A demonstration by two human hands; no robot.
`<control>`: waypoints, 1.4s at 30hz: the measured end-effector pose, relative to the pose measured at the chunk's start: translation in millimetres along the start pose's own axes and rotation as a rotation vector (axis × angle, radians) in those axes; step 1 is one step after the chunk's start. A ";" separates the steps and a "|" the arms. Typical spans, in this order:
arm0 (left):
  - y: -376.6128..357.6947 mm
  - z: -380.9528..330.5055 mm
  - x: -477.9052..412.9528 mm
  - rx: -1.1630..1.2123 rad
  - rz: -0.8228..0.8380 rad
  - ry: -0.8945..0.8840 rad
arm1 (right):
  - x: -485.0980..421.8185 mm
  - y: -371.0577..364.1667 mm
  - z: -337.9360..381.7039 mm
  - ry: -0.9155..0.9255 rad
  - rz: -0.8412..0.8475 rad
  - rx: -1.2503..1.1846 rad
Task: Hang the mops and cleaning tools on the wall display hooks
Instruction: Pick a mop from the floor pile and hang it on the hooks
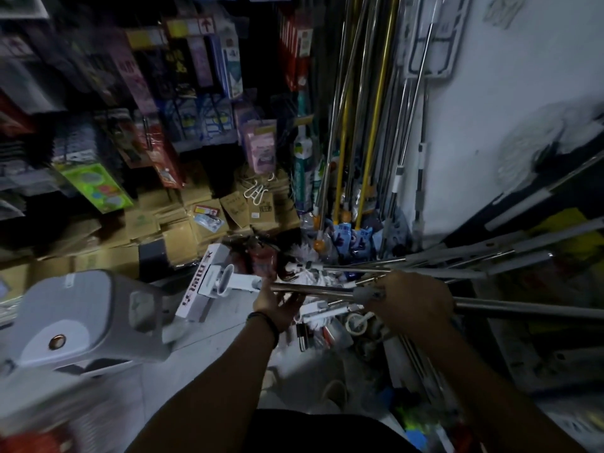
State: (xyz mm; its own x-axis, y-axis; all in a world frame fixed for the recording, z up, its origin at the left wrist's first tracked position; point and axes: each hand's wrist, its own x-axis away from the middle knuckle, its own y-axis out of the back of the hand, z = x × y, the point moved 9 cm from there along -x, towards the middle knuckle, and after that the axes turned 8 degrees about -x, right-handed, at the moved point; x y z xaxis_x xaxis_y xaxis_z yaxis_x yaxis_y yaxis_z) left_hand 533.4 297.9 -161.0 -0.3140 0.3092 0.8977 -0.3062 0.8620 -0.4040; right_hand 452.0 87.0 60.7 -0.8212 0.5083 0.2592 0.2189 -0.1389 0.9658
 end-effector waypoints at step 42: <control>-260.3 -128.9 240.4 -0.774 0.473 -1.129 | -89.3 311.8 142.1 0.509 -0.171 -1.044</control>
State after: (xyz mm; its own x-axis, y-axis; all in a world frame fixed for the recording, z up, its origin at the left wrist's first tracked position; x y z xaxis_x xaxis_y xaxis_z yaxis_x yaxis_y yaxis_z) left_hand 653.5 199.6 182.6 -0.8859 0.4608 -0.0530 0.4638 0.8809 -0.0948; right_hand 668.5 119.0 339.2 -0.9660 0.2216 -0.1330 -0.2582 -0.8517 0.4559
